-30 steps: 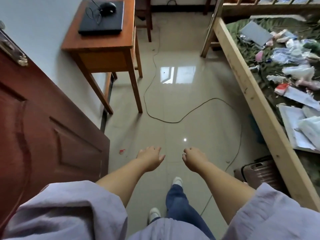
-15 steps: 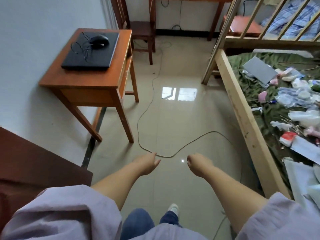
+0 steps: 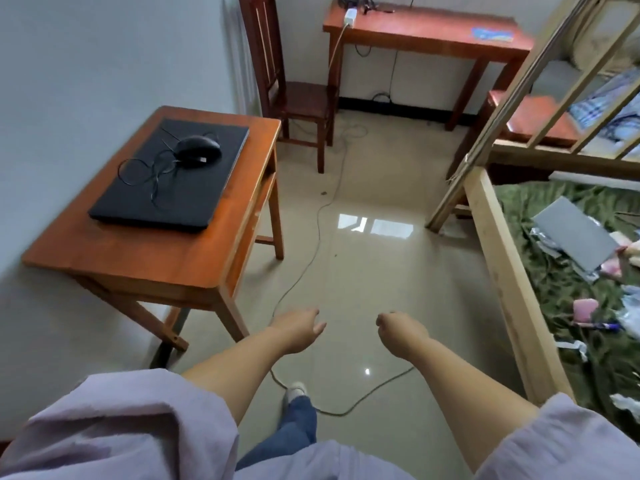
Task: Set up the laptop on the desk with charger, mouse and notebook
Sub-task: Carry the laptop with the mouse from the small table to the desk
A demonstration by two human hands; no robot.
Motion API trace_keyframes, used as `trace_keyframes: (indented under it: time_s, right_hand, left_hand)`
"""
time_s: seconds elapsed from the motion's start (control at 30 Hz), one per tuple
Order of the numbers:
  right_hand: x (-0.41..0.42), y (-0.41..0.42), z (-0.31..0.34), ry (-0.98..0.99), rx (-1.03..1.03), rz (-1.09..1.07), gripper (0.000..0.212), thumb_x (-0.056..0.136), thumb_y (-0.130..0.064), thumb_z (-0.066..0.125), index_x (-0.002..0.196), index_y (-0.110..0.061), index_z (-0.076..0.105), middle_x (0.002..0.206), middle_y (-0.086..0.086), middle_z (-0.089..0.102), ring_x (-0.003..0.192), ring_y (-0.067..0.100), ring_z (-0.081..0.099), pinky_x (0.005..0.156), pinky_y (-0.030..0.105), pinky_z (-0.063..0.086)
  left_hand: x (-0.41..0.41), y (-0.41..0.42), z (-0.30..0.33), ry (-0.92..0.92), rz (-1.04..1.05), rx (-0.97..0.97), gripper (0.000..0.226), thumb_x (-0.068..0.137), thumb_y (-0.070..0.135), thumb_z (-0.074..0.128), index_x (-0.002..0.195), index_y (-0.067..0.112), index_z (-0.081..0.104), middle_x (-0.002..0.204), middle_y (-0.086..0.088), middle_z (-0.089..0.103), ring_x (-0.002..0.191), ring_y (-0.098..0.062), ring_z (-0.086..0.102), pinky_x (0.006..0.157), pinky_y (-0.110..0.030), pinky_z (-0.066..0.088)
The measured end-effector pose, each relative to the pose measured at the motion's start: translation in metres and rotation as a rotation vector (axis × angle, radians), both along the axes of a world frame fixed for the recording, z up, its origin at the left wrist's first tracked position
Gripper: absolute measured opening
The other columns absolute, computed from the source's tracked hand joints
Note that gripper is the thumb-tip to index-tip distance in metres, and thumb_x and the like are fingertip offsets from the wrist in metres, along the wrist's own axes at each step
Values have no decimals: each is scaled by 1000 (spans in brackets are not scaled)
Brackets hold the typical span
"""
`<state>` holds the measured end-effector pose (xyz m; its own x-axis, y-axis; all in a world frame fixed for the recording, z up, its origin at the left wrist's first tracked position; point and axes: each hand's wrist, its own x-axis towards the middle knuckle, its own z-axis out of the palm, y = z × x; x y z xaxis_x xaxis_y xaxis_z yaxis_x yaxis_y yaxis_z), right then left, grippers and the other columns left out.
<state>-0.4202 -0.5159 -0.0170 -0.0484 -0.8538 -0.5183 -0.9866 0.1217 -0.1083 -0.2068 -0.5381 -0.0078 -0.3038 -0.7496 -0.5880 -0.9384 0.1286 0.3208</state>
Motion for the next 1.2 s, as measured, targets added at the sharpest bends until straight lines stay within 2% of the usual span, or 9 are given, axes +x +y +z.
trace_keyframes:
  time_s: [0.27, 0.4, 0.47, 0.6, 0.8, 0.9, 0.97, 1.1, 1.2]
  right_hand:
    - [13, -178, 20, -36, -11, 121, 38, 94, -12, 31, 124, -10, 53, 128, 13, 52, 111, 32, 54, 94, 38, 47]
    - [40, -279, 20, -41, -27, 325, 37, 93, -10, 32, 121, -8, 56, 124, 13, 56, 108, 30, 56, 90, 36, 49]
    - [62, -330, 22, -39, -41, 449, 37, 93, -9, 32, 120, -10, 57, 121, 11, 58, 105, 28, 57, 87, 36, 51]
    - [114, -419, 36, -45, -84, 683, 35, 94, -10, 34, 120, -13, 57, 119, 8, 60, 104, 26, 59, 86, 35, 51]
    - [189, -504, 54, -111, -148, 922, 25, 93, -11, 36, 95, -10, 61, 102, 10, 65, 90, 29, 59, 72, 34, 50]
    - [221, -534, 53, -201, -200, 909, 27, 92, -15, 32, 89, -12, 59, 85, 8, 61, 74, 27, 55, 56, 28, 40]
    - [241, -554, 50, -214, -227, 919, 26, 92, -16, 33, 90, -13, 58, 81, 7, 60, 70, 27, 54, 53, 27, 38]
    - [278, -588, 44, -221, -286, 898, 26, 92, -16, 32, 93, -12, 58, 75, 7, 59, 60, 26, 52, 46, 25, 34]
    - [303, -606, 41, -230, -278, 900, 26, 94, -16, 31, 100, -11, 56, 92, 7, 53, 72, 27, 51, 55, 30, 39]
  left_hand:
    - [25, -137, 33, 93, 202, -15, 49, 98, 40, 33, 138, 10, 40, 141, -12, 47, 127, -28, 47, 105, -41, 40]
    - [51, -180, 30, 121, 411, -25, 39, 98, 39, 31, 106, 12, 57, 108, -8, 62, 96, -26, 59, 81, -39, 48]
    - [66, -197, 28, 130, 546, -49, 36, 97, 41, 31, 83, 16, 53, 86, -3, 58, 78, -21, 56, 65, -35, 42]
    - [90, -218, 37, 119, 875, -134, 39, 97, 42, 32, 68, 18, 43, 71, 1, 51, 72, -22, 51, 62, -33, 35]
    - [118, -225, 49, 107, 1288, -165, 44, 98, 39, 34, 83, 6, 60, 85, -9, 69, 80, -26, 65, 78, -40, 52]
    - [137, -229, 42, 170, 1452, -135, 46, 98, 37, 33, 76, 12, 66, 68, -3, 71, 58, -19, 68, 68, -31, 54]
    - [151, -232, 36, 203, 1559, -162, 49, 98, 35, 34, 68, 12, 65, 59, -3, 69, 46, -18, 64, 58, -26, 50]
    - [195, -231, 26, -1, 1843, -365, 46, 96, 32, 34, 64, 13, 61, 56, -2, 67, 47, -22, 62, 63, -31, 50]
    - [221, -230, 16, -182, 1926, -380, 46, 97, 31, 34, 63, 10, 56, 62, -8, 63, 58, -27, 58, 57, -34, 45]
